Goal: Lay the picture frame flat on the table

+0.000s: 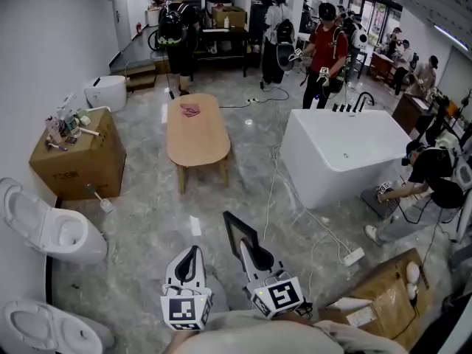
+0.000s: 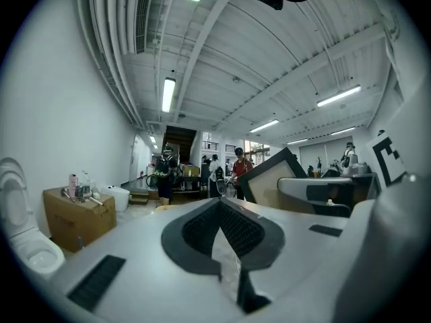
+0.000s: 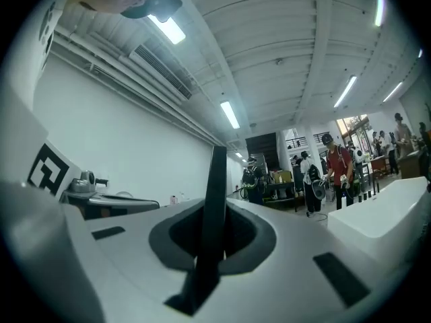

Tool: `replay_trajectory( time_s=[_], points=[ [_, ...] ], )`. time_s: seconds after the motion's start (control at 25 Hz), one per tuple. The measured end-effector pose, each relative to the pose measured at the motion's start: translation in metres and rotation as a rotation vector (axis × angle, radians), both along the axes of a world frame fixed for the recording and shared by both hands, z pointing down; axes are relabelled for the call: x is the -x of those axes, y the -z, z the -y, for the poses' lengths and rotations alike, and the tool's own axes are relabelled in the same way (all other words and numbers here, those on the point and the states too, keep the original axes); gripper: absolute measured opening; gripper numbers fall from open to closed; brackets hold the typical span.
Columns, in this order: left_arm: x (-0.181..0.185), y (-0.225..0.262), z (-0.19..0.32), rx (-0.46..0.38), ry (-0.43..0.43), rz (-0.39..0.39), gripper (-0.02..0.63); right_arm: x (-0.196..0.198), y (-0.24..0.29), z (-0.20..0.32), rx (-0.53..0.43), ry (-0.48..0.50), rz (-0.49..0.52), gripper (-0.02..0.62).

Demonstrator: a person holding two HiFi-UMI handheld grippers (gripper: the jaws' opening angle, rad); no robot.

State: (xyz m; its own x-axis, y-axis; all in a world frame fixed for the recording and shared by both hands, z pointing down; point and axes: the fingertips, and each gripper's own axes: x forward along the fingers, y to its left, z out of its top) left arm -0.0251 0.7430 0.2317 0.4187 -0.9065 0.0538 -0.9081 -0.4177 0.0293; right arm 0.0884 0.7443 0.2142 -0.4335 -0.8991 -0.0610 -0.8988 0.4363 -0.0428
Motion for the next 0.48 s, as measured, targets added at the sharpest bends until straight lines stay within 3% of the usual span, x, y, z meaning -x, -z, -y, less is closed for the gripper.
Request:
replay_trajectory(
  time_s=[0.2, 0.48],
  points=[
    [0.005, -0.003, 0.049, 0.006, 0.015, -0.015, 0.008, 0.005, 0.002, 0.043, -0.014, -0.002, -0.026, 0.026],
    [0.006, 0.007, 0.146, -0.013, -0.058, -0.005, 0.008, 0.015, 0.008, 0.134, -0.027, -0.046, -0.027, 0.026]
  ],
)
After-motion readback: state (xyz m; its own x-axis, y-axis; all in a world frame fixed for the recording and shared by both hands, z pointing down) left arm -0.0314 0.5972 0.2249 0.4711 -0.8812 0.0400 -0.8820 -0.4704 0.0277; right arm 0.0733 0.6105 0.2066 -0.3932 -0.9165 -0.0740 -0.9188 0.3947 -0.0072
